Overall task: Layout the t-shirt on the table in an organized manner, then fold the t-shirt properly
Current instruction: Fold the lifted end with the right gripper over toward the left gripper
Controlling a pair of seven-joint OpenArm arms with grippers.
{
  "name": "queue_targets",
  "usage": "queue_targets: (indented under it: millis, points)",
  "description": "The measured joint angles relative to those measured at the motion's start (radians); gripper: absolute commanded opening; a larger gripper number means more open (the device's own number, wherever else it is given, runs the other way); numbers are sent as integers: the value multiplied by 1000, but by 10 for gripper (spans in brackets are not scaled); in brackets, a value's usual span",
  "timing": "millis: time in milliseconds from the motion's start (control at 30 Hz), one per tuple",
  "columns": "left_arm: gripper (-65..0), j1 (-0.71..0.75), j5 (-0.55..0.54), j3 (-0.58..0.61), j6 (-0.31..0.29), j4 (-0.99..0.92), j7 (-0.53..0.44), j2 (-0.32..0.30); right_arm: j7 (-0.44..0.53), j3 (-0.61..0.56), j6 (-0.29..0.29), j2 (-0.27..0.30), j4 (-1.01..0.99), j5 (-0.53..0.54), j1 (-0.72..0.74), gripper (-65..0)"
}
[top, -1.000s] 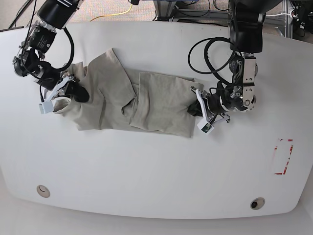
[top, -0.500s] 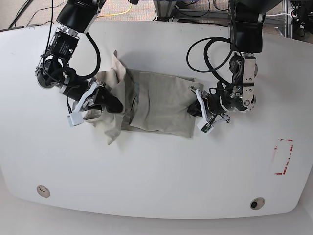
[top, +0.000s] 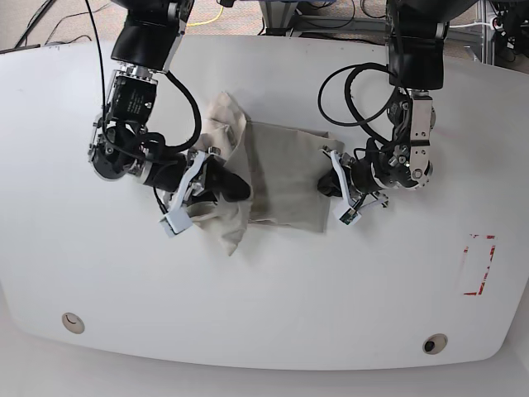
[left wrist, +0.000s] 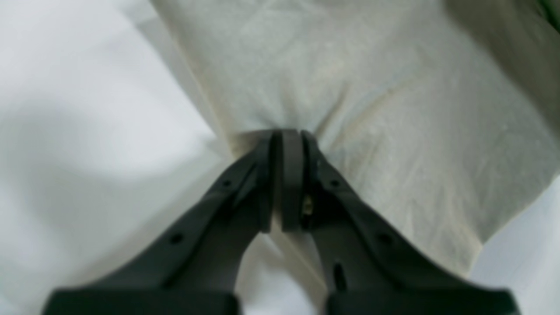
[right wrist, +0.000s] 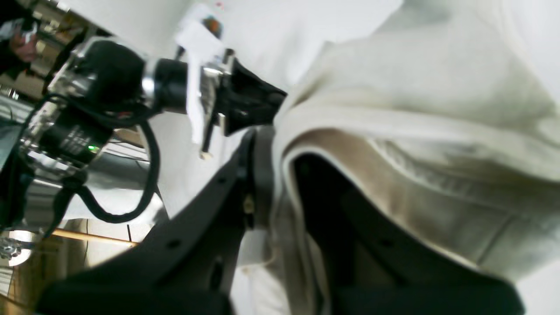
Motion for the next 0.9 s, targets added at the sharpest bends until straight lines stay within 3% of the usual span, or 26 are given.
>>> queue_targets:
  millis: [900]
  points:
    - [-633,0,1,0,0,0,0,0,5,-204,-4,-66,0,-143,56,-648]
